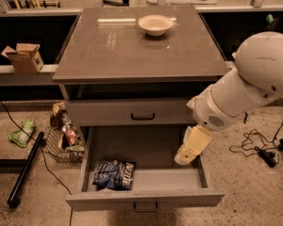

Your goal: Pick blue chip bag from middle drawer and place on counter

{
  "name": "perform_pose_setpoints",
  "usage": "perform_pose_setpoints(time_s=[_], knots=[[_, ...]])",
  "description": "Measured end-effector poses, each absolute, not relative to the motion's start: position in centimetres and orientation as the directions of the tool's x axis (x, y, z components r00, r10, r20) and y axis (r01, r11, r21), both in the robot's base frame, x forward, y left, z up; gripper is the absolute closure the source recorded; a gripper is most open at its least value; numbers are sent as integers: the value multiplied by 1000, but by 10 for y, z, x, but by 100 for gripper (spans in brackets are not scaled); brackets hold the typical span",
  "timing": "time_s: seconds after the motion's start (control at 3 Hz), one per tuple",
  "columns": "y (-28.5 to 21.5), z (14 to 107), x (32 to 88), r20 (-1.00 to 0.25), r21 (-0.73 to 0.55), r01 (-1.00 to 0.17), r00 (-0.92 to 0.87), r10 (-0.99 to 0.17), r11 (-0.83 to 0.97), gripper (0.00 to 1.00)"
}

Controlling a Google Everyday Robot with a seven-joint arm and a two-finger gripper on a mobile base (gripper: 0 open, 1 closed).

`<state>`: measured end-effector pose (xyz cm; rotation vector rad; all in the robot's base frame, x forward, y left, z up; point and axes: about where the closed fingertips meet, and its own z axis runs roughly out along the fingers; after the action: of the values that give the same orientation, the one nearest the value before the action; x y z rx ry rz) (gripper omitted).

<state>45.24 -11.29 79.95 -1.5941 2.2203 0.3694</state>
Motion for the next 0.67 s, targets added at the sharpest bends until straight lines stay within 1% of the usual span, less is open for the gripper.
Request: perform_pose_setpoints(time_s=[0.33,0.67], knots=[[-112,798,452,-449,-7,-947,-284,-847,321,0],[-96,742,446,-418,43,-953,-289,-861,299,0]])
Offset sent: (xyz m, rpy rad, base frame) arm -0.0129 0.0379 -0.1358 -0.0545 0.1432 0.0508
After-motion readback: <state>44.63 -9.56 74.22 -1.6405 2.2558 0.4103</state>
